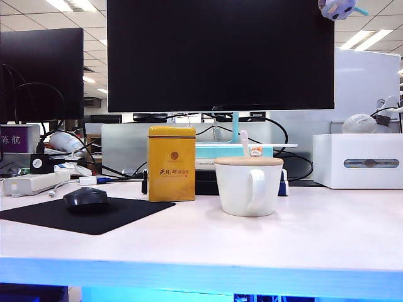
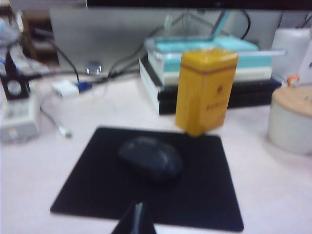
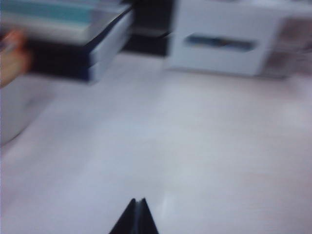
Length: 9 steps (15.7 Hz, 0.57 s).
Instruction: Place the black mouse on the black mouse pad.
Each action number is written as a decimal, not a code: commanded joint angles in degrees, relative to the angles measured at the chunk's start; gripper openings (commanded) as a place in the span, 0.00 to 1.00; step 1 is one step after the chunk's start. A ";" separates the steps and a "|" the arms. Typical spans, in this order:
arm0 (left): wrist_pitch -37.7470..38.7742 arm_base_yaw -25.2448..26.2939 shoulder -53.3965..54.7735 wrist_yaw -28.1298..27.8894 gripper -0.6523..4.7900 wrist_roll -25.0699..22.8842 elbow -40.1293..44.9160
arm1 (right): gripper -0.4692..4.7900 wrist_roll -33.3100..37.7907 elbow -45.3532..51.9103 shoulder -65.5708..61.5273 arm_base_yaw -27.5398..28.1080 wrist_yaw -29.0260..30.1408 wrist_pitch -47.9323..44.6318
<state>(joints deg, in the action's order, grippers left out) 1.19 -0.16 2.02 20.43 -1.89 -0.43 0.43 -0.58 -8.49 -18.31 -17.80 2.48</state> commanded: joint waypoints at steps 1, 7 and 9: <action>-0.85 0.07 -1.84 0.17 0.11 -0.24 -0.13 | 0.09 0.11 0.52 5.33 6.60 -0.07 -0.61; -0.37 0.04 -1.81 0.11 0.11 -0.24 -0.13 | 0.09 0.09 0.52 8.26 17.97 -0.04 -0.98; -0.37 0.04 -1.81 0.15 0.11 -0.24 -0.13 | 0.09 0.09 0.52 8.26 20.35 -0.09 -0.96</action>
<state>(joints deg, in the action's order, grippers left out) 1.19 -0.14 0.34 20.43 -1.91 -0.45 0.43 -0.58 -0.19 1.21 -17.96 2.11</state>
